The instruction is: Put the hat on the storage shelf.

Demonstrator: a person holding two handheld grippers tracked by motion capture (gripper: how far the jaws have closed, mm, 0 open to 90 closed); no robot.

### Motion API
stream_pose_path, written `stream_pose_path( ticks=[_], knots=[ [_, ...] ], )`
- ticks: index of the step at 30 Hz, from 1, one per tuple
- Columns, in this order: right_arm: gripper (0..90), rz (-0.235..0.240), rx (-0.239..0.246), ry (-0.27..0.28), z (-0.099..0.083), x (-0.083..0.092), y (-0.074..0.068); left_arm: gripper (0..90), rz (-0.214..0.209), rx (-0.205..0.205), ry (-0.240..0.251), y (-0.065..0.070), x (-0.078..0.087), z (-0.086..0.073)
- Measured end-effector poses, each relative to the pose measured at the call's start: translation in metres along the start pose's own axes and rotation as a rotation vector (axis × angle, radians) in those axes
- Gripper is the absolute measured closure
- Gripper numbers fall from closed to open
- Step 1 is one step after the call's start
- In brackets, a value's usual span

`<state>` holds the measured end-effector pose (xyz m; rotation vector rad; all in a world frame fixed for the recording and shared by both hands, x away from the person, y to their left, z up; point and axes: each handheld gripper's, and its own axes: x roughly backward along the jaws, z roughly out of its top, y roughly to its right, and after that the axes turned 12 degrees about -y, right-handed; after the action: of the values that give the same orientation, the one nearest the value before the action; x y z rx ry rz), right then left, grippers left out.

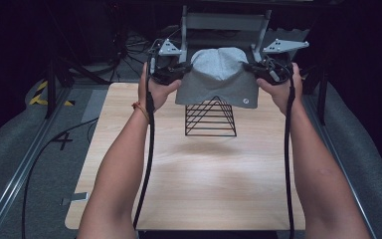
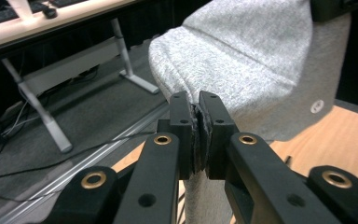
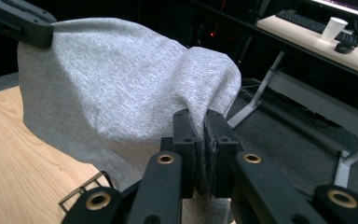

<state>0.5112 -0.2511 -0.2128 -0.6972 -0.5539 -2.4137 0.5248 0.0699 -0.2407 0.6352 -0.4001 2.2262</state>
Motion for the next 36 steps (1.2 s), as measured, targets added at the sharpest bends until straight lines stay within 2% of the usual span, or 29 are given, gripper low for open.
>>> stream_pose_path(
  ticks=[3, 11, 15, 20, 21, 24, 29, 36],
  knots=[
    [84.4, 0.004, 0.002, 0.003, -0.001, 0.006, -0.001, 85.2, -0.013, -0.009, 0.012, 0.004, 0.006, -0.001],
    [84.3, 0.000, 0.014, 0.013, -0.001, 0.014, -0.006, 85.2, -0.011, -0.026, 0.031, 0.010, 0.017, 0.000],
    [84.3, 0.000, 0.013, 0.011, -0.002, 0.016, -0.008, 85.1, -0.018, -0.032, 0.017, 0.011, 0.014, -0.001],
    [84.4, 0.010, 0.014, -0.003, -0.010, 0.010, -0.009, 85.2, -0.029, -0.023, -0.005, 0.010, 0.004, -0.009],
    [84.4, 0.013, 0.011, -0.006, -0.011, 0.010, -0.008, 85.2, -0.020, -0.019, -0.008, 0.010, 0.004, -0.010],
    [84.4, 0.005, 0.012, -0.006, -0.011, 0.012, -0.007, 85.2, -0.025, -0.007, 0.008, 0.008, 0.007, -0.007],
    [84.4, 0.008, 0.016, 0.011, -0.006, 0.024, -0.006, 85.2, -0.023, -0.041, 0.020, 0.014, 0.018, 0.002],
    [84.4, 0.014, 0.016, 0.015, -0.010, 0.029, -0.008, 85.2, -0.043, -0.052, 0.026, 0.020, 0.024, 0.001]
  ],
)
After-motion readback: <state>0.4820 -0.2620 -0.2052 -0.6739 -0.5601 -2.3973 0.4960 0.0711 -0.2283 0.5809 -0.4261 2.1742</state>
